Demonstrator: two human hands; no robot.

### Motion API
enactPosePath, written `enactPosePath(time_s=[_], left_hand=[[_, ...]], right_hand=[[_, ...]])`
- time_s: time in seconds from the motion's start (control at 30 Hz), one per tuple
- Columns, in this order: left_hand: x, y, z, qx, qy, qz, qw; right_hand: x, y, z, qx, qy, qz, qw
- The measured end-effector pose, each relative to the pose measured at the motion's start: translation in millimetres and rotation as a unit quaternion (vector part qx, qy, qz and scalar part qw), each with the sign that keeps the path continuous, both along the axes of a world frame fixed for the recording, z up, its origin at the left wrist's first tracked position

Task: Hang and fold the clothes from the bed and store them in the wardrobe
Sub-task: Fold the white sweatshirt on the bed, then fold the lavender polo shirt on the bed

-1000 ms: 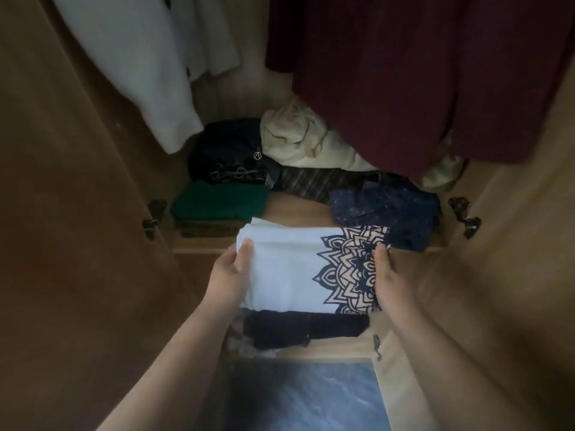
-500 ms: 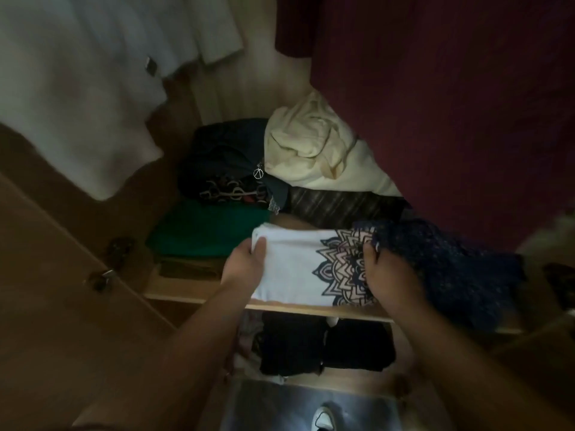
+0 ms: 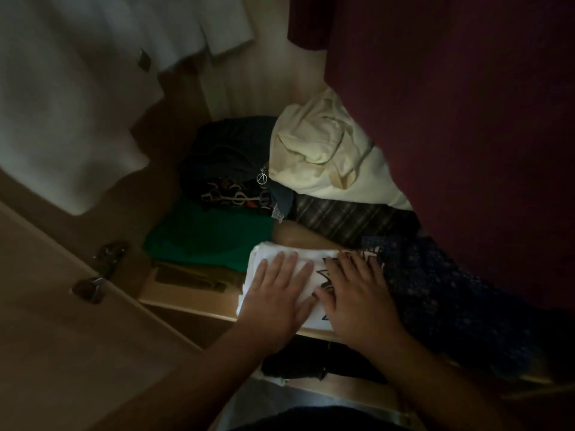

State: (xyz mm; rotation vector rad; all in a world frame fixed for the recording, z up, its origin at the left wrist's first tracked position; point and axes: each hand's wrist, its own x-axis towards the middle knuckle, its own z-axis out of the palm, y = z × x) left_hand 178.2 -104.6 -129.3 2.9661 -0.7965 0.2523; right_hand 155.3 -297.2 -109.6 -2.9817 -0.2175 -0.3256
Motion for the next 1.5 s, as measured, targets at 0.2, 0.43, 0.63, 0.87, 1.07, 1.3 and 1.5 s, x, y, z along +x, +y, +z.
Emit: enactPosePath(time_s=[0.2,0.43,0.63,0.87,1.07,1.3,1.5], left_hand=[[21,0,-10,0.036,0.045,-0.007,0.998],[22,-1,1,0.047,0.087,0.001,0.995],[6,5,43,0.038,0.137,-0.049,0.989],[-82,10,90,-0.107,0.097,-0.184,0.972],[-218,-28,89,-0.063,0.140,-0.304,0.940],[-371,-73,89,0.030,0.174,-0.410,0.895],[-519,-97,68,0.083,0.113,-0.520,0.842]], right_hand=[[8,-5,-22,-0.020,0.054,-0.034,0.998],[9,0,-15,-0.027,0.076,-0.038,0.996],[-16,-2,19,0.071,0.072,-0.022,0.995],[-164,11,70,0.199,-0.084,-0.214,0.953],[-366,30,66,0.158,-0.019,-0.363,0.918],[-555,44,55,0.122,-0.021,-0.537,0.835],[-715,65,43,0.112,-0.004,-0.648,0.754]])
